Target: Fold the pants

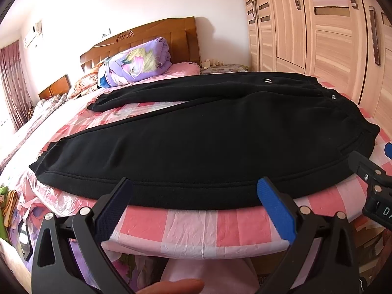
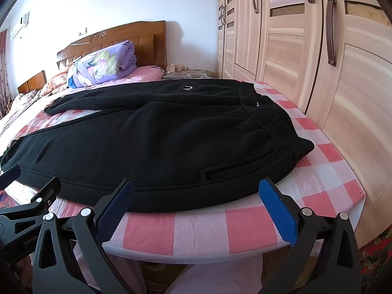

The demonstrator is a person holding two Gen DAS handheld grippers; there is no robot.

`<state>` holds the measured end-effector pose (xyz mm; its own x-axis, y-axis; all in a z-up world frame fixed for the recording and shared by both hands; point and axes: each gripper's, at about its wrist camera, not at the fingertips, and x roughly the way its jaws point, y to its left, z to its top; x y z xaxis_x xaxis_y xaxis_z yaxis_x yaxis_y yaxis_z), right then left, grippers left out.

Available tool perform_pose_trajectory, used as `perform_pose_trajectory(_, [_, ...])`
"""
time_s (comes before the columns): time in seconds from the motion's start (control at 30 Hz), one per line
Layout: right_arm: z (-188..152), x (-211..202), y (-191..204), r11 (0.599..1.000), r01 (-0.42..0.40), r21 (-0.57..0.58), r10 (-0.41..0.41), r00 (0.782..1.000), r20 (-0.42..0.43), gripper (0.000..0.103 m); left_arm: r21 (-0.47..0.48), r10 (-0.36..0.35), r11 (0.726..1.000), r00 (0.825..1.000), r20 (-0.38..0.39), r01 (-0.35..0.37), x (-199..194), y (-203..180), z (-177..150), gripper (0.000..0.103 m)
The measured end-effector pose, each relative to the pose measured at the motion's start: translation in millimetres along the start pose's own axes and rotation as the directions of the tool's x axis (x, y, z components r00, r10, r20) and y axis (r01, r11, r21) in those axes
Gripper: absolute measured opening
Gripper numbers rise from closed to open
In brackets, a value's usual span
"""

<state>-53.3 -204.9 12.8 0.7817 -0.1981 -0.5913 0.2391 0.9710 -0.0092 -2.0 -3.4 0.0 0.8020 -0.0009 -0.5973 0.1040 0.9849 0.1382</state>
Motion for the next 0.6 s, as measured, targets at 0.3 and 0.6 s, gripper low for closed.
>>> perform_pose_trajectory(0.3, [0.0,-0.2,-0.8,1.000,0.000,0.002,0.000,1.000,0.000,0.099,0.000,0.000,1.000,1.000,-0.001,0.000,-0.1,0.3,-0.4,0.102])
perform_pose_trajectory(0.6, [-0.2,-0.2,-1.4,1.000,-0.001,0.004,0.001,1.000,-0.002,0.099,0.000,0.000,1.000,1.000,-0.001,0.000,0.0,0.5,-0.5,0.102])
